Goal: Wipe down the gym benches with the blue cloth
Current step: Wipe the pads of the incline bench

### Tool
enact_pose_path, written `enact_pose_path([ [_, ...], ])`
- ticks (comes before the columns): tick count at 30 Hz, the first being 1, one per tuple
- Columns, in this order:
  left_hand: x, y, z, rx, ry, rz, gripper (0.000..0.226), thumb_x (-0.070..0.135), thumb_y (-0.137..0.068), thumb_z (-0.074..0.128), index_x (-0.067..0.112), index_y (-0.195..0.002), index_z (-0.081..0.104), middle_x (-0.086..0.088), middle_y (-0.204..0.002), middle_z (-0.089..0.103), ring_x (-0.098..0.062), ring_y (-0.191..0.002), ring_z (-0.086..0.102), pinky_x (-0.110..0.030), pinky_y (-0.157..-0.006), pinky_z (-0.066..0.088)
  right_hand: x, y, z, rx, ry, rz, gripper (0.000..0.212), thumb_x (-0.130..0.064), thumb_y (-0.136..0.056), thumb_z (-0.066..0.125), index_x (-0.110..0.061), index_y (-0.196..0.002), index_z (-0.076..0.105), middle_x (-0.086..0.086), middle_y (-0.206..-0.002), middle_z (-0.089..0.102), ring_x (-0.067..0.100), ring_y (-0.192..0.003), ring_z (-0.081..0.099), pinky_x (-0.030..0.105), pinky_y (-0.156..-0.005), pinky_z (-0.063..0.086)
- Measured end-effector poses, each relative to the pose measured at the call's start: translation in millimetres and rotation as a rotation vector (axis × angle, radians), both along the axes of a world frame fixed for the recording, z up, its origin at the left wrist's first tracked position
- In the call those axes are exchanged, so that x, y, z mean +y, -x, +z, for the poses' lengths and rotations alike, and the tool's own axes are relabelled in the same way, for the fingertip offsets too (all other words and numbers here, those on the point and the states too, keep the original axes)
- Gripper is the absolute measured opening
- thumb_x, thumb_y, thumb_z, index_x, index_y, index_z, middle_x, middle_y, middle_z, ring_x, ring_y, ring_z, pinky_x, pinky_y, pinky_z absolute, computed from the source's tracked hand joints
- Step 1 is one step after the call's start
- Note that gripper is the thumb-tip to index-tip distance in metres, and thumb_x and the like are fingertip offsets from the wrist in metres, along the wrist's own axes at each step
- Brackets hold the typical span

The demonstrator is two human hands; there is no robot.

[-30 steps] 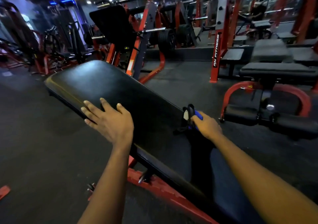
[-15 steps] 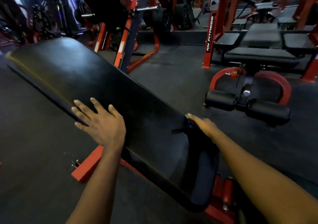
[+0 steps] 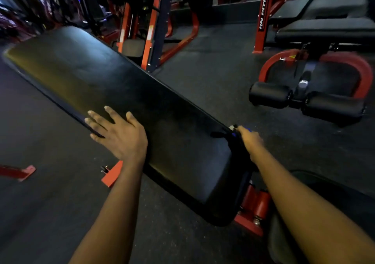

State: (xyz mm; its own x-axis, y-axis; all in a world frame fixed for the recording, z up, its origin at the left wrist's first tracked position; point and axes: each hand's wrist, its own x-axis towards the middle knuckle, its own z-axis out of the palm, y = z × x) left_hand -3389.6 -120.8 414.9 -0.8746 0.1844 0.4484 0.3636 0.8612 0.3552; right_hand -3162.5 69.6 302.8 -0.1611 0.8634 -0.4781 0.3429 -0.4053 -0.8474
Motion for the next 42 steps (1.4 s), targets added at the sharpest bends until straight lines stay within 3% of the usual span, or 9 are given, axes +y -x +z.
enact_pose_path([
  [4,0,3,-2,0.024,0.041,-0.072,0.062,0.046,-0.1,0.028,0.013,-0.152,0.026,-0.021,-0.161,0.007,-0.039,-0.148,0.001,-0.061,-0.117,0.005,-13,-9,-15,0.053,-0.046,-0.102,0.052,-0.059,-0.067,0.062,-0.015,-0.093,0.07,0.015,-0.098,0.071,0.033,-0.093,0.066,0.042,-0.084,0.052],
  [8,-7,5,-5,0.126,0.063,-0.272,0.056,0.043,-0.1,0.033,0.017,-0.149,0.036,-0.014,-0.161,0.016,-0.033,-0.15,0.003,-0.059,-0.118,-0.002,-72,-12,-23,-0.058,-0.222,-0.339,0.048,-0.063,-0.084,0.055,-0.025,-0.112,0.064,0.009,-0.111,0.068,0.034,-0.1,0.062,0.039,-0.083,0.049],
  [12,-13,-12,-16,0.217,0.089,-0.648,0.047,0.035,-0.096,0.041,0.014,-0.135,0.057,-0.008,-0.149,0.044,-0.029,-0.147,0.019,-0.057,-0.119,0.002,-117,-13,-38,-0.034,-0.189,-0.414,0.067,-0.077,-0.076,0.042,-0.031,-0.125,0.053,0.009,-0.116,0.063,0.034,-0.104,0.061,0.045,-0.09,0.05],
  [16,-28,-47,-40,0.304,0.331,-1.021,0.053,0.043,-0.098,0.032,0.018,-0.139,0.054,-0.004,-0.149,0.046,-0.025,-0.146,0.025,-0.052,-0.12,0.007,-103,-15,-40,0.181,-0.141,-0.393,0.052,-0.049,-0.081,0.065,-0.031,-0.129,0.058,0.007,-0.116,0.067,0.032,-0.109,0.062,0.044,-0.095,0.05],
  [20,-31,-46,-45,0.319,0.416,-1.005,0.055,0.049,-0.1,0.027,0.021,-0.141,0.051,-0.004,-0.151,0.044,-0.026,-0.146,0.026,-0.051,-0.12,0.008,-115,-18,-43,0.366,-0.142,-0.432,0.036,-0.022,-0.09,0.067,-0.032,-0.124,0.063,0.003,-0.109,0.072,0.023,-0.104,0.067,0.037,-0.091,0.053],
  [26,-28,-47,-49,0.355,0.464,-1.043,0.056,0.052,-0.1,0.026,0.023,-0.139,0.053,-0.003,-0.149,0.046,-0.026,-0.144,0.03,-0.052,-0.12,0.008,-178,-15,-65,0.289,-0.274,-0.429,0.049,-0.032,-0.086,0.068,-0.033,-0.134,0.056,-0.004,-0.128,0.064,0.015,-0.115,0.06,0.036,-0.098,0.049],
  [31,-30,-45,-51,0.352,0.476,-1.044,0.058,0.053,-0.1,0.023,0.023,-0.14,0.052,-0.002,-0.15,0.045,-0.026,-0.144,0.029,-0.051,-0.12,0.005,-118,-19,-58,0.337,-0.266,-0.344,0.043,-0.018,-0.094,0.062,-0.024,-0.136,0.056,0.003,-0.126,0.064,0.02,-0.113,0.061,0.037,-0.1,0.048],
  [38,-26,-47,-51,0.316,0.456,-1.023,0.059,0.056,-0.099,0.025,0.023,-0.141,0.05,-0.004,-0.152,0.042,-0.027,-0.145,0.028,-0.05,-0.12,0.009,-193,-15,-79,0.391,-0.289,-0.45,0.071,-0.052,-0.071,0.068,-0.033,-0.138,0.054,-0.004,-0.142,0.055,0.016,-0.13,0.052,0.042,-0.109,0.043],
  [42,-28,-47,-52,0.313,0.462,-1.02,0.06,0.056,-0.099,0.025,0.023,-0.142,0.049,-0.003,-0.152,0.042,-0.027,-0.145,0.028,-0.05,-0.12,0.01,-192,-14,-95,0.38,-0.335,-0.434,0.055,-0.049,-0.075,0.068,-0.044,-0.129,0.059,-0.005,-0.139,0.057,0.015,-0.128,0.054,0.046,-0.108,0.043],
])
